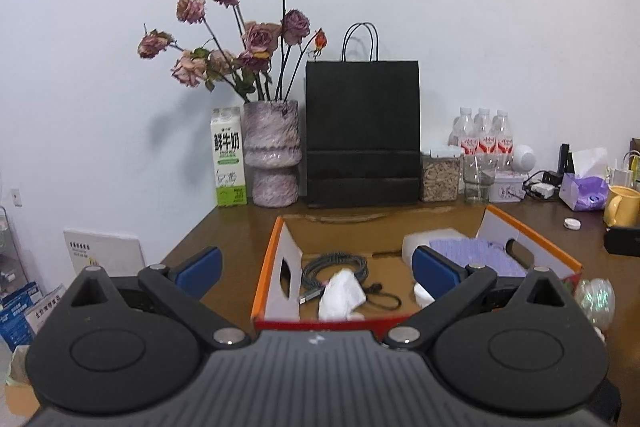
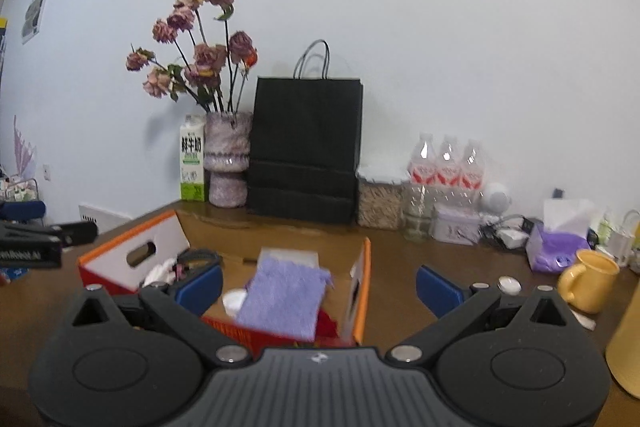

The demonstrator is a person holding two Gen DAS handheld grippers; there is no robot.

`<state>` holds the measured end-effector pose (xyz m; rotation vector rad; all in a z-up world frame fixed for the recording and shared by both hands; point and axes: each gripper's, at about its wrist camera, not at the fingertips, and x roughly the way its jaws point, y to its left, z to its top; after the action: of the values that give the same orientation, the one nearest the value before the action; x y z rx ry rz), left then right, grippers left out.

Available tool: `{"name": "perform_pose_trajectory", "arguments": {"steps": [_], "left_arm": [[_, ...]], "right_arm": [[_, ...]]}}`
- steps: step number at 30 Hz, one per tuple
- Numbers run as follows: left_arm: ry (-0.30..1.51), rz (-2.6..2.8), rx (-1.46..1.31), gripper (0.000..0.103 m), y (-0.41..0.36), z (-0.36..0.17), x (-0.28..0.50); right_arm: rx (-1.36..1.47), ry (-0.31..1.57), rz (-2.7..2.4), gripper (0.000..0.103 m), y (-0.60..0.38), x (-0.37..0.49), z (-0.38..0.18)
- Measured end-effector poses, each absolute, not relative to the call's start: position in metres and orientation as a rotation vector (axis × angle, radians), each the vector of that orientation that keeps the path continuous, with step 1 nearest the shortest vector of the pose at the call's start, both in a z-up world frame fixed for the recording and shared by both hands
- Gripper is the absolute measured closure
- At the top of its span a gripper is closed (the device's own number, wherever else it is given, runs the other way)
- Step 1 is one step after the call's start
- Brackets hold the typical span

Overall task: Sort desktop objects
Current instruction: 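Move both grippers back toward the remaining items beside the box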

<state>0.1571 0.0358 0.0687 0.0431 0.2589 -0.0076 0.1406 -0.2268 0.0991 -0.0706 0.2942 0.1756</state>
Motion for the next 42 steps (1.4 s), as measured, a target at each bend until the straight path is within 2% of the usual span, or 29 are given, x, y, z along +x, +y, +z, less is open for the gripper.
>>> {"name": "perform_pose_trajectory", "arguments": {"steps": [10, 27, 37, 42], "left_arm": [[0.354, -0.025, 0.021, 0.0, 0.032, 0.044, 0.138], [0.486, 0.077, 0.041, 0.001, 0.062, 0.014, 0.151], [0.572, -0.018, 0.022, 0.014, 0.067, 0.001, 0.19], [0.61, -0.096, -0.035, 0.027, 0.069, -0.005, 0.203]], "right_arm": [[-0.076, 0.404, 0.146, 0.0, -0.243, 0.115, 0.057], [-0.032, 0.513, 0.062, 0.0, -0.28, 0.15, 0.02], [-0.038, 0.539, 0.07, 0.001, -0.27, 0.183, 0.014], [-0.022, 0.556, 0.083, 0.004, -0.27, 0.194, 0.012]]}}
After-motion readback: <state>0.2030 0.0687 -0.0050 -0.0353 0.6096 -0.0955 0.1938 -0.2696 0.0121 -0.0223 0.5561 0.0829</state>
